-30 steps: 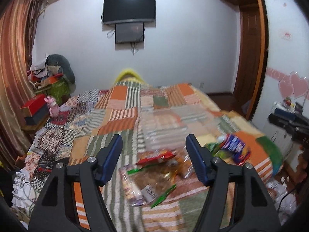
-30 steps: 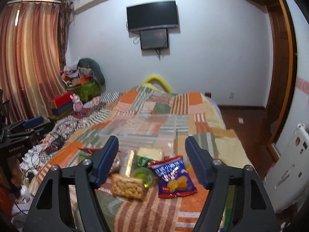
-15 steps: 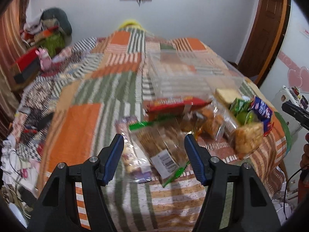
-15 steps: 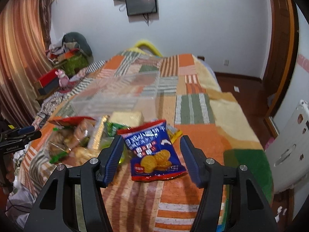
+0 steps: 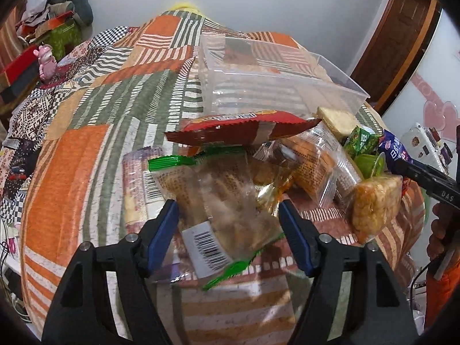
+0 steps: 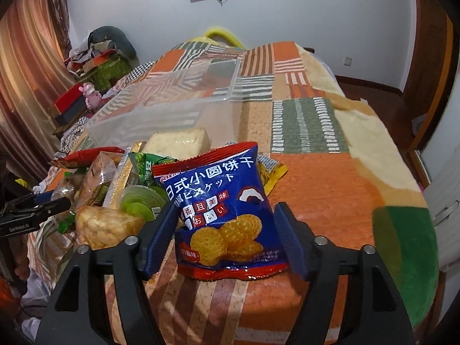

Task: Organize snacks
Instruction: 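Grasp the clear green-tied bread bag with left tool while right tool grasps the blue biscuit bag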

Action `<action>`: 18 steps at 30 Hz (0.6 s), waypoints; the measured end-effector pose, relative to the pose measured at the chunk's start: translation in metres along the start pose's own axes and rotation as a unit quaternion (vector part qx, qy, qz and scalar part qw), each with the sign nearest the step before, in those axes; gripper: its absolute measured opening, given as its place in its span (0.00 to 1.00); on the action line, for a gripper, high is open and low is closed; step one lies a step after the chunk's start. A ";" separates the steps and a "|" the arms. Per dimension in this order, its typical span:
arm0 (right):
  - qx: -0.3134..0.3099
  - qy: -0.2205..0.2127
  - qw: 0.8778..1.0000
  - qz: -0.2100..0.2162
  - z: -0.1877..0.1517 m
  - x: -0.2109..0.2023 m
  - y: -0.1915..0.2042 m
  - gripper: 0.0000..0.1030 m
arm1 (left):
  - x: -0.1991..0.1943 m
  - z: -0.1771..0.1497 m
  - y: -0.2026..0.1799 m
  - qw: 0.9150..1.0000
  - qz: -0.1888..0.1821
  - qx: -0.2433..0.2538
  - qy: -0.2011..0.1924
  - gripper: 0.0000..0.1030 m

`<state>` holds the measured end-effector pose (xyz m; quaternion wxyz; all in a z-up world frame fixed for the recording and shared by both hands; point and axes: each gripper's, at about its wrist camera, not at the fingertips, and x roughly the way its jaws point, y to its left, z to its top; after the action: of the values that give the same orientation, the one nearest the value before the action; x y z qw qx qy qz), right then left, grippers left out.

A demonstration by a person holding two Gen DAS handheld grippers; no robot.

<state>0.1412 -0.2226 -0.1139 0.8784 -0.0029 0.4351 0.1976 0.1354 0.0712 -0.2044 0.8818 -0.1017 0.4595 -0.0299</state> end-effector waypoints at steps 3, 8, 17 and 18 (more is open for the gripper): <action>-0.007 0.007 1.000 0.000 0.000 0.006 0.002 0.71 | 0.007 0.001 0.001 1.000 0.003 -0.007 0.002 0.73; -0.003 0.007 1.000 0.004 0.000 0.010 0.002 0.70 | 0.016 0.003 0.010 1.000 -0.004 -0.023 0.007 0.75; -0.006 -0.003 1.000 0.002 0.002 0.005 0.001 0.57 | 0.001 -0.007 0.014 1.000 -0.018 -0.020 0.004 0.49; -0.006 -0.004 1.000 0.001 0.002 0.004 0.001 0.56 | 0.000 -0.008 0.014 1.000 -0.013 -0.017 0.003 0.47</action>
<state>0.1445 -0.2196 -0.1159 0.8802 -0.0073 0.4300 0.2009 0.1284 0.0834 -0.2116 0.8780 -0.1225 0.4614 -0.0344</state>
